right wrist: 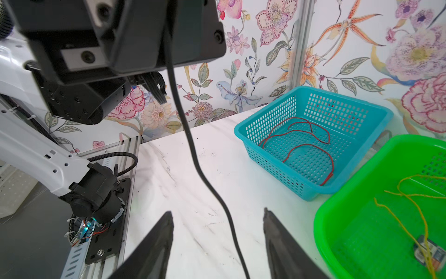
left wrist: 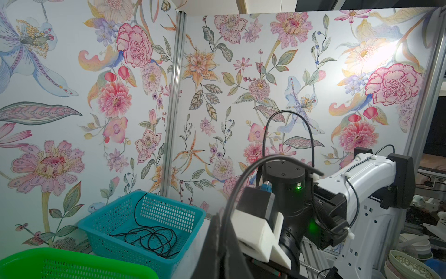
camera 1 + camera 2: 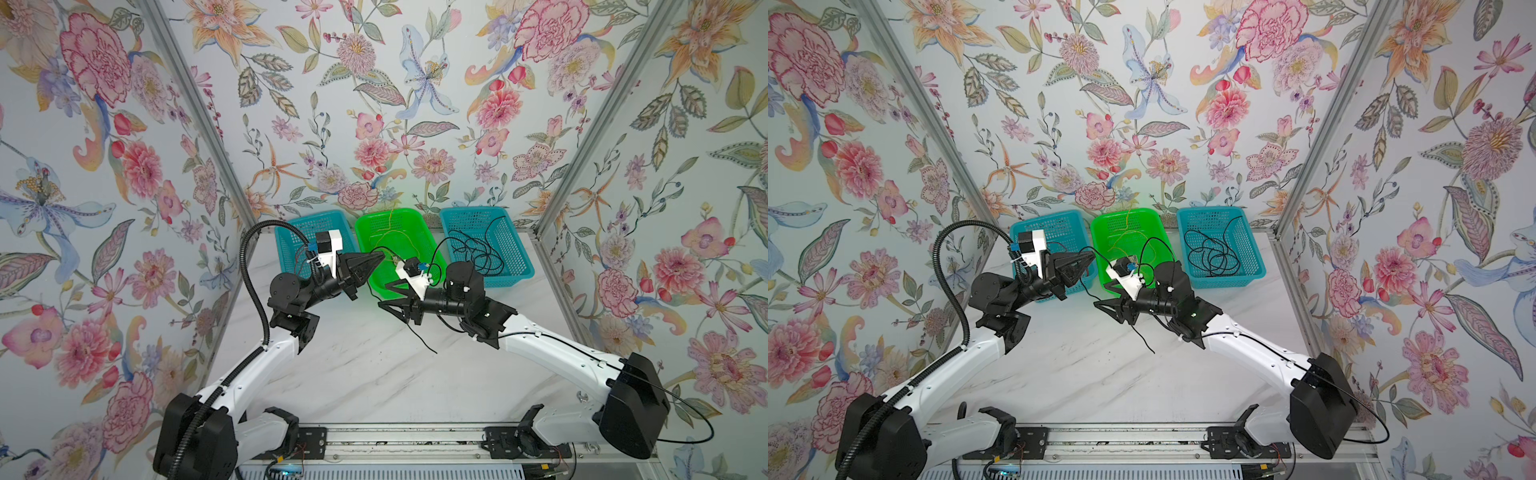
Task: Untangle and sort cables by color
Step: Pass the cable, then place the cable in the container.
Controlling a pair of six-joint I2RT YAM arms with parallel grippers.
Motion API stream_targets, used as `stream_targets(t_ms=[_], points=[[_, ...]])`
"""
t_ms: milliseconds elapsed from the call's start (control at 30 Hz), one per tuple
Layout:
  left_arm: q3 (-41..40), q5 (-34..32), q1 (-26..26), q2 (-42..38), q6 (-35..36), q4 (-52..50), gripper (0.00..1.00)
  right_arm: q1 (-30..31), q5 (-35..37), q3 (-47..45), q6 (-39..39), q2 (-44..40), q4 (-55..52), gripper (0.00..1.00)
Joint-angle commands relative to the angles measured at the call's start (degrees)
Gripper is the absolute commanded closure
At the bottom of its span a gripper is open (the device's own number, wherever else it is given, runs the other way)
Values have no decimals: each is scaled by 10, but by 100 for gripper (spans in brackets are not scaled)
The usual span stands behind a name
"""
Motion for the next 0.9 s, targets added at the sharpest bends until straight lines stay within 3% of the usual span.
stream_targets(t_ms=[0, 100, 333, 433, 467, 533, 567, 733, 867], points=[[-6, 7, 3, -11, -8, 29, 98, 11, -21, 44, -15, 26, 32, 41], [-8, 7, 3, -8, -7, 30, 98, 21, -27, 69, -14, 53, 34, 46], [-10, 9, 3, -12, 4, 22, 97, 29, -3, 92, -10, 80, 27, 86], [-15, 0, 5, -25, 33, -11, 76, 23, 40, 92, -16, 70, -1, 92], [-17, -9, 4, -32, 47, -27, 61, 19, 61, 94, -18, 66, -17, 93], [-22, -29, 5, -47, 74, -64, 13, -2, 92, 94, -18, 58, -42, 95], [-22, -36, 4, -54, 90, -84, 1, -18, 104, 94, -14, 53, -53, 96], [-21, -69, 5, -78, 154, -178, 1, -128, 166, 141, -9, 55, -133, 97], [-26, -98, 4, -100, 195, -240, 1, -218, 247, 271, -18, 134, -247, 97]])
